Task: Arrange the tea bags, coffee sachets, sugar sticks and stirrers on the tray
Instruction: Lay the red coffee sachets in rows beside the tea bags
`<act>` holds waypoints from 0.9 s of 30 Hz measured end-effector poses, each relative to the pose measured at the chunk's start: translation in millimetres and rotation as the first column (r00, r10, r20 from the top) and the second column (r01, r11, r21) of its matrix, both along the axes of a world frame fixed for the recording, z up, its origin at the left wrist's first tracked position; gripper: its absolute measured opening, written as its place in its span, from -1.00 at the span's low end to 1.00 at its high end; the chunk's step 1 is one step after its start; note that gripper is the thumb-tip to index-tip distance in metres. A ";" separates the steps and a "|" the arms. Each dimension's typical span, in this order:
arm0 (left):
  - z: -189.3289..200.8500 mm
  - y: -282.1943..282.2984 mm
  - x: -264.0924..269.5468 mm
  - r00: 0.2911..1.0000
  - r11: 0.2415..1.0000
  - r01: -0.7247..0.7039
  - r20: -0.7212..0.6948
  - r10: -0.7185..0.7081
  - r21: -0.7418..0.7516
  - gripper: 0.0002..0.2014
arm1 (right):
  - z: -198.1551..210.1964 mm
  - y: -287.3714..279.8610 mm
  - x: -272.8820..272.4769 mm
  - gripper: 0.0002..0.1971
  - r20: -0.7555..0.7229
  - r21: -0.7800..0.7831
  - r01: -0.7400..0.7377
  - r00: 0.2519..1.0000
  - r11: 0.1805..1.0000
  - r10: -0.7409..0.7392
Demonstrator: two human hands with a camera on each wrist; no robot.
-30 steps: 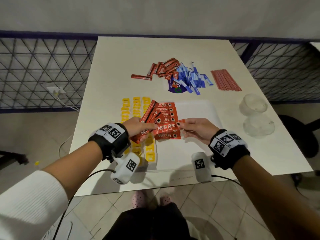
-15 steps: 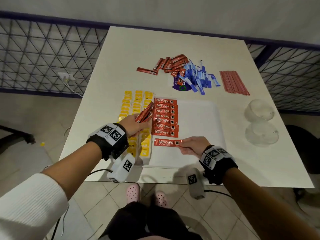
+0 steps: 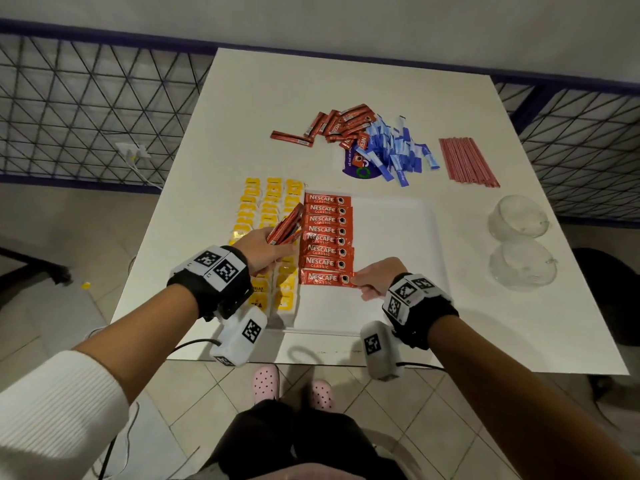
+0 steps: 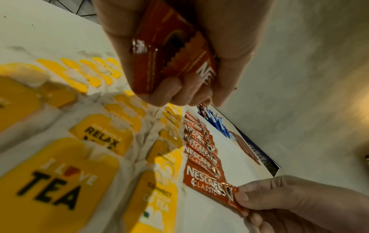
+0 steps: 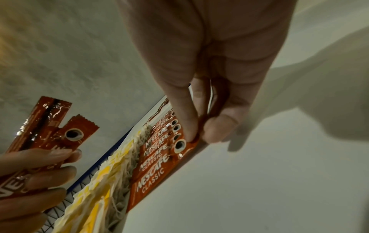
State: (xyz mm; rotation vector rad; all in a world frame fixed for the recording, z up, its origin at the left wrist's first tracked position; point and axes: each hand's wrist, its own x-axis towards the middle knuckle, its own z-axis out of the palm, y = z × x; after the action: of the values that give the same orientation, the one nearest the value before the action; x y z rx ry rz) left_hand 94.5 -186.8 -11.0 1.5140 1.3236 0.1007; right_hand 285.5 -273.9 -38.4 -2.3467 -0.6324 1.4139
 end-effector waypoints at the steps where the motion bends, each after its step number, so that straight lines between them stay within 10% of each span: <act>1: 0.7 0.1 0.4 1.000 1.000 0.009 -0.004 -0.009 -0.003 -0.90 | -0.5 0.4 0.1 -0.89 0.009 0.008 0.000 1.000 1.000 0.000; 27: 6.9 0.6 -3.8 0.992 0.979 0.100 0.100 -0.084 -0.175 -0.81 | 11.8 8.6 7.8 -0.87 -0.055 0.195 0.006 0.998 0.981 0.005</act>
State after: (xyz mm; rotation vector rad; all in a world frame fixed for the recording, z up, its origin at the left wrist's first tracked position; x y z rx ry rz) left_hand 90.6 -186.3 -4.2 1.3980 1.1562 -0.0083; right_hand 293.3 -265.2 -26.6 -2.1487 -0.7198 1.3464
